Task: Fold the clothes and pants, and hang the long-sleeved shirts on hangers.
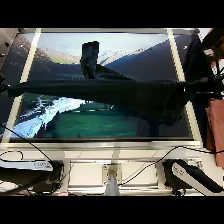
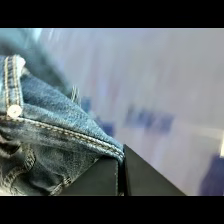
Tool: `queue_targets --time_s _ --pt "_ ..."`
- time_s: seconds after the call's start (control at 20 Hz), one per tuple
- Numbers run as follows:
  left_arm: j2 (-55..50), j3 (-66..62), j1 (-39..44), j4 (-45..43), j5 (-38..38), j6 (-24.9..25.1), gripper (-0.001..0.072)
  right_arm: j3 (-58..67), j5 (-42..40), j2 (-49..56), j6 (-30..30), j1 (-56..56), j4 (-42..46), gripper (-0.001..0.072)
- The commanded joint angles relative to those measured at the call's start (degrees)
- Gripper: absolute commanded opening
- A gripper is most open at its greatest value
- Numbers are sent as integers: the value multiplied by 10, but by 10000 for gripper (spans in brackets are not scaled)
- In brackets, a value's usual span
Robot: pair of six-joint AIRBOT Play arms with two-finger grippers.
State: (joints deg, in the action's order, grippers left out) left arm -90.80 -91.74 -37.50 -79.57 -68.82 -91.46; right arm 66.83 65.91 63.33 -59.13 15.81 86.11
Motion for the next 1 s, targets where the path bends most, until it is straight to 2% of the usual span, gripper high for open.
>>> queue_targets --time_s 0.0,0.2,0.35,0.55,0.7,0.8,0.95 --pt "1 0 -3 -10 -27 19 14 1 184 2 17 2 -36 47" --pt "1 0 -5 -10 -26 19 16 1 339 2 66 2 -109 47" --pt "1 0 -6 -10 -26 19 15 -6 352 0 67 1 -163 47" --pt "1 0 -6 -22 -40 19 15 -93 342 -4 68 -62 -120 46" --pt "1 0 -6 -111 -83 20 15 -176 317 -31 78 -152 -31 45" --pt "1 0 -6 -191 -114 54 15 -203 332 -44 78 -184 -28 45" --pt "1 0 -6 -224 -128 108 15 -209 398 -51 75 -198 -25 46"
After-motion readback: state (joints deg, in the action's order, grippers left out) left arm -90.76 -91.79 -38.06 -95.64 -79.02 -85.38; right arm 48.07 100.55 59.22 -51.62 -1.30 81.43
